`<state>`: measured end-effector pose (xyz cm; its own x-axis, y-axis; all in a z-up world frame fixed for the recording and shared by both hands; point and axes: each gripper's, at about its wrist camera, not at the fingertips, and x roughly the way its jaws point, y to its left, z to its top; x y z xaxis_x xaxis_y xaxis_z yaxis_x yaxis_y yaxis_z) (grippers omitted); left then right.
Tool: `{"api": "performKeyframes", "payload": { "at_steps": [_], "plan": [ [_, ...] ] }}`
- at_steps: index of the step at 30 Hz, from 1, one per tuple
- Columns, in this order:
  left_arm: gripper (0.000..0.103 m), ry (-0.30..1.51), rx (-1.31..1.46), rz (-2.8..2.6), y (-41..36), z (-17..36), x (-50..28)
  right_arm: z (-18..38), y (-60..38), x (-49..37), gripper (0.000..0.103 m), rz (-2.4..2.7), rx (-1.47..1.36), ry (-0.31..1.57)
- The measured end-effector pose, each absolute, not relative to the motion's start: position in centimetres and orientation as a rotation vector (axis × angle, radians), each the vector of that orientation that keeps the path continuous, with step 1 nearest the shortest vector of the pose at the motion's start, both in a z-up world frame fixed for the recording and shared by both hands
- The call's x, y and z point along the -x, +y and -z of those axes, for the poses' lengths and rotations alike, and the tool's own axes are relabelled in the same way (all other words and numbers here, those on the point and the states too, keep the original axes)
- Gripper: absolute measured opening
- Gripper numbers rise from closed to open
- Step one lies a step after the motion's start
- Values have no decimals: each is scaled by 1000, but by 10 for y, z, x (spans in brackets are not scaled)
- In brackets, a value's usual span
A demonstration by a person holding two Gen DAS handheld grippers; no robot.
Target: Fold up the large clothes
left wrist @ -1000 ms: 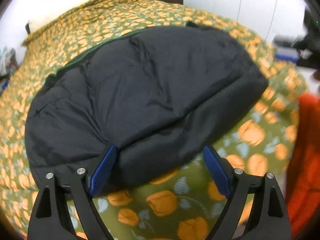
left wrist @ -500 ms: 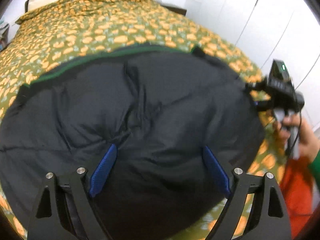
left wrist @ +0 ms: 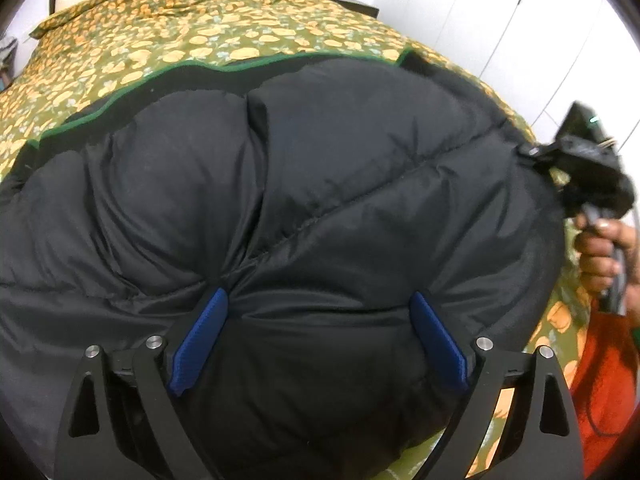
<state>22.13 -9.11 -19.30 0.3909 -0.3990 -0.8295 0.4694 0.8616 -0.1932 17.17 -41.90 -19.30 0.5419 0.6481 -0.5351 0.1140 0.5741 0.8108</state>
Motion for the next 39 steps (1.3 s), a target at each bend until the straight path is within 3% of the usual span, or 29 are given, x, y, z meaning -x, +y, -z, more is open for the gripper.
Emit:
{"api": "performKeyframes", "payload": {
  "at_steps": [4, 7, 12, 18, 30, 31, 32, 34, 35, 38, 39],
  "plan": [
    [94, 1053, -55, 538, -85, 189, -220, 158, -405, -161, 28, -374, -865, 914],
    [80, 1100, -9, 504, -72, 167, -224, 122, -384, -154, 28, -370, -764, 873],
    [80, 973, 111, 545, -43, 68, -225, 56, -324, -143, 28, -345, -532, 819],
    [85, 955, 57, 730, -72, -23, -226, 10, -253, -117, 28, -279, -231, 746],
    [86, 1166, -118, 562, -82, -7, -240, -1, -107, -71, 28, -263, 281, 560],
    [84, 1175, -132, 532, -82, -2, -242, 1, -99, -66, 28, -266, 307, 548],
    [66, 1184, -146, 498, -81, 4, -244, 3, -93, -62, 28, -271, 337, 535],
    [43, 1192, -150, 479, -75, 14, -249, 6, -86, -57, 28, -278, 365, 525],
    [37, 1193, -141, 489, -72, 16, -252, 8, -86, -56, 28, -289, 368, 528],
    [33, 1192, -106, 518, -59, 17, -257, 3, -99, -58, 38, -362, 305, 570],
    [33, 1190, -95, 525, -49, 16, -259, -5, -109, -55, 47, -437, 236, 587]
  ]
}}
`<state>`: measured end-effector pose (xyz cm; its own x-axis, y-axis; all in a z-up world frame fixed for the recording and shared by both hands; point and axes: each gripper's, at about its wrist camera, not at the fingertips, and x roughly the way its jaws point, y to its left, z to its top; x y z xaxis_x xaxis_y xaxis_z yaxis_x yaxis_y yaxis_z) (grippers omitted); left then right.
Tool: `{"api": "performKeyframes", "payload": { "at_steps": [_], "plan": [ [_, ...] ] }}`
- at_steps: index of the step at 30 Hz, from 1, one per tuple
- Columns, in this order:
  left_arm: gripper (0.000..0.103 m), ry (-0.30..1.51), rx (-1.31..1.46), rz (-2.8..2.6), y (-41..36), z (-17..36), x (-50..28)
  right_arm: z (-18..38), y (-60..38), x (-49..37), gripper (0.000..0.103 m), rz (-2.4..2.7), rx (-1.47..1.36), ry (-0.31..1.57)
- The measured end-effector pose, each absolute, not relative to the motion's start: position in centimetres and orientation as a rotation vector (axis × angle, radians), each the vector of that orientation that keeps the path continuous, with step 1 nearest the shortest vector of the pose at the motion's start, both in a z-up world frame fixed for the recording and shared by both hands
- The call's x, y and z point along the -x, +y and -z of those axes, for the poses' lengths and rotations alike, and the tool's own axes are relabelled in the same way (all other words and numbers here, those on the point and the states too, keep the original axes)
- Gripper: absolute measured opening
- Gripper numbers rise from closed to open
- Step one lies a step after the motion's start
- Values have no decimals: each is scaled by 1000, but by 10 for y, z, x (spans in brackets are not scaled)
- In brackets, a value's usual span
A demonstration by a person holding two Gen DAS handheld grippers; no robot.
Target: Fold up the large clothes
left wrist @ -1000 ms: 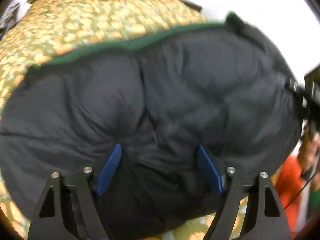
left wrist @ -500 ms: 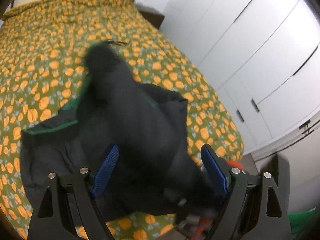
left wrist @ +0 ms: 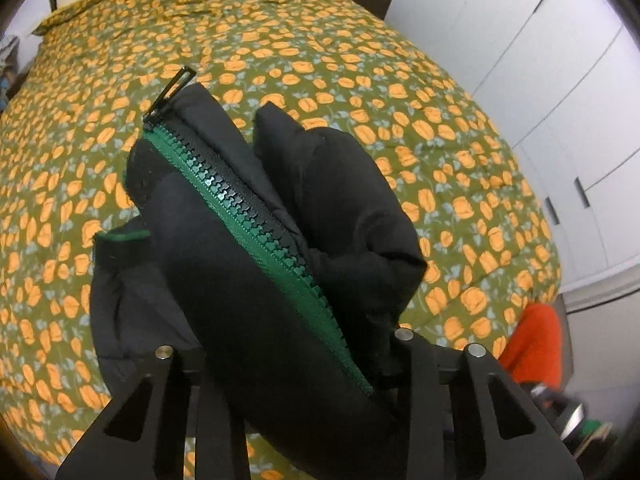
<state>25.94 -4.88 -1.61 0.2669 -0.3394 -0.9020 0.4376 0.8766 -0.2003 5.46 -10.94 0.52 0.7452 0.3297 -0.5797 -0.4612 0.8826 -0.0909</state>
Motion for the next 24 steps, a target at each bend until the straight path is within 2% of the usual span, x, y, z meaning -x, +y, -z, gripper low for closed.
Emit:
{"api": "performKeyframes", "payload": {
  "at_steps": [1, 5, 7, 12, 15, 19, 24],
  "plan": [
    [33, 1190, -87, 533, -42, 16, -263, -12, -121, -52, 50, -506, 169, 591],
    [33, 1198, -71, 553, -5, 23, -270, -47, -193, -37, 50, -635, -168, 540],
    [34, 1202, -71, 555, 10, 30, -271, -47, -216, -44, 50, -579, -220, 549],
    [34, 1218, -69, 546, 42, 46, -280, -4, -203, -85, 48, -590, -192, 705],
    [35, 1234, -67, 508, 61, 55, -289, 25, -156, -101, 43, -714, -172, 788],
    [36, 1275, -71, 443, 84, 75, -305, 57, -99, -110, 42, -748, -81, 841],
    [40, 1328, 55, 359, 121, 108, -325, 85, -49, -124, 42, -740, 40, 872]
  ]
}}
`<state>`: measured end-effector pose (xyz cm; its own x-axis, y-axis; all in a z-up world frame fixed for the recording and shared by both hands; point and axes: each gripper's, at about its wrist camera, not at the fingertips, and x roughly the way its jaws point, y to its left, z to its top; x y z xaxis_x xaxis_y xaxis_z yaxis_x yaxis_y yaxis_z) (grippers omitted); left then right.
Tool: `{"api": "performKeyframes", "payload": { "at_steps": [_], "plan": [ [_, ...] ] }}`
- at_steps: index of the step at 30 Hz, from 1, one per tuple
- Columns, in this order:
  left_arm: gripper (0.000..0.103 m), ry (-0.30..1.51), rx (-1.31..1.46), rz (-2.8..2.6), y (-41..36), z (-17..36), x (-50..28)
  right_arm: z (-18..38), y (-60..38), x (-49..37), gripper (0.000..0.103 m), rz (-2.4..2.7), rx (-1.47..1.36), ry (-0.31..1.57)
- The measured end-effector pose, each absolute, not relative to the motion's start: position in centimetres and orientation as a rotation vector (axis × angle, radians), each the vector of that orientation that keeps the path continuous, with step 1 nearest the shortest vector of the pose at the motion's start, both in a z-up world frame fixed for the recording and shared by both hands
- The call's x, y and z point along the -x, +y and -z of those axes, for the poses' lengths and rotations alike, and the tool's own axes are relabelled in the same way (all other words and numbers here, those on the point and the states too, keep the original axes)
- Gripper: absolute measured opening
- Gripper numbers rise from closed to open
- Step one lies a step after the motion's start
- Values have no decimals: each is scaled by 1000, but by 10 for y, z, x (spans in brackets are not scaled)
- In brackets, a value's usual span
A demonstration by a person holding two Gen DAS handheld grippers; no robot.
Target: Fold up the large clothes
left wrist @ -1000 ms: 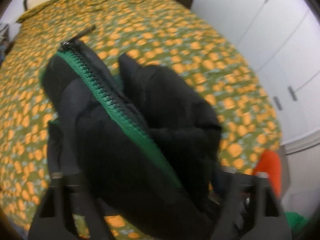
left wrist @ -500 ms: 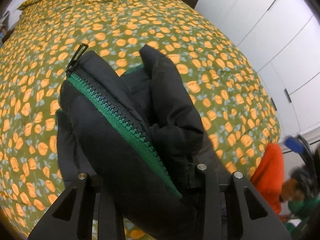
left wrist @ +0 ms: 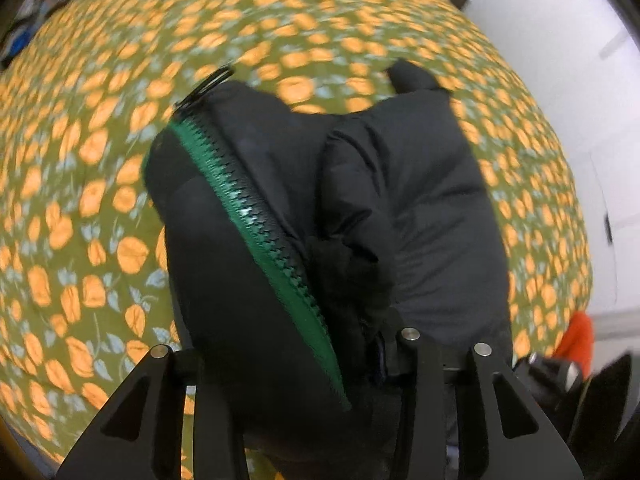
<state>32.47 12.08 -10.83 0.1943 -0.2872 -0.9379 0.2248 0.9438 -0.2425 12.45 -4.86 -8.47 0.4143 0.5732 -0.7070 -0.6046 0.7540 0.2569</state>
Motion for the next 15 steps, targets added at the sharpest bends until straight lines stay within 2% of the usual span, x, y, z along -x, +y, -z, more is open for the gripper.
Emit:
{"api": "performKeyframes", "payload": {
  "at_steps": [5, 15],
  "plan": [
    [49, 1345, 149, 291, 146, 142, -331, 109, -19, -136, 40, -723, 119, 938],
    [51, 1351, 261, 272, 163, 182, -332, 117, 9, -130, 40, -678, 227, 995]
  ]
}}
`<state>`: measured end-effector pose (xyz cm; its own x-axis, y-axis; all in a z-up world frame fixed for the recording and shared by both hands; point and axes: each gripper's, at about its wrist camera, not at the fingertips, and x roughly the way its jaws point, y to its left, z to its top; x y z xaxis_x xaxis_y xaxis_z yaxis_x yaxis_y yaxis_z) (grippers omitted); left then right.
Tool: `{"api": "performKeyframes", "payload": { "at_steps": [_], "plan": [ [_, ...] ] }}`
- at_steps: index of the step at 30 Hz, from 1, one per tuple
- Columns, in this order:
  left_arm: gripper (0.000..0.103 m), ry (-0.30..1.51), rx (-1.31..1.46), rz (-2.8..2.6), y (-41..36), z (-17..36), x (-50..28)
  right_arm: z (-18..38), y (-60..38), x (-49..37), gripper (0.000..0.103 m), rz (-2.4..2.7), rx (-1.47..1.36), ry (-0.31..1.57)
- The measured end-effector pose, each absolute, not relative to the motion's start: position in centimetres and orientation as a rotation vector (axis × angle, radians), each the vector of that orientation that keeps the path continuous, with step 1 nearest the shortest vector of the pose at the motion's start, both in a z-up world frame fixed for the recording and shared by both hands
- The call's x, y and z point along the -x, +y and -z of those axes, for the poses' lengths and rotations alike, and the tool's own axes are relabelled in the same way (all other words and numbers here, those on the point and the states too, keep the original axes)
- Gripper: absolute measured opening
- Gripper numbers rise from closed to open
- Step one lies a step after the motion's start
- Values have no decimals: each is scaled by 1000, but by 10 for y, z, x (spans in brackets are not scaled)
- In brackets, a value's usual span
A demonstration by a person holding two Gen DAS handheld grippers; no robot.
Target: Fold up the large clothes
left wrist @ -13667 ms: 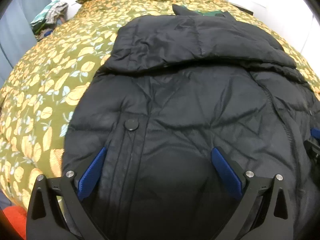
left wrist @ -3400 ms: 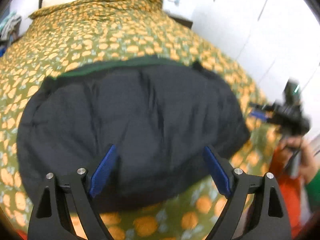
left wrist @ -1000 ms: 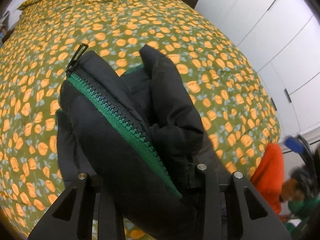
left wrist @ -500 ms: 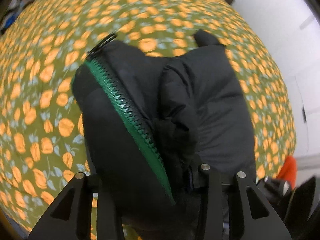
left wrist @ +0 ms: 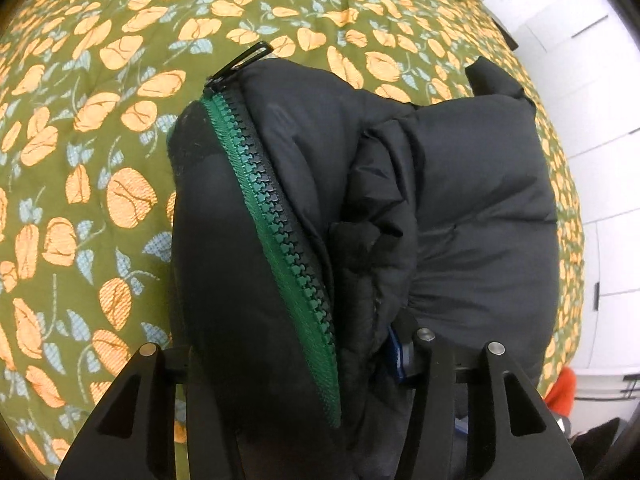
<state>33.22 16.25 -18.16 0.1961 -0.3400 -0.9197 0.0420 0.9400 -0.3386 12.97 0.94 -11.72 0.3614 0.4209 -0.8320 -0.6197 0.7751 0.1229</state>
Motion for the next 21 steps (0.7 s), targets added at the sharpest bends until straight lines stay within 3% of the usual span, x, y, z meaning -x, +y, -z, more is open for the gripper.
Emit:
{"api": "performKeyframes", "payload": {
  "at_steps": [15, 21],
  "plan": [
    [55, 1342, 296, 287, 169, 192, -337, 121, 22, -129, 40, -651, 275, 987],
    [55, 1315, 336, 297, 177, 197, -336, 79, -23, -149, 40, -673, 42, 1003]
  ]
}}
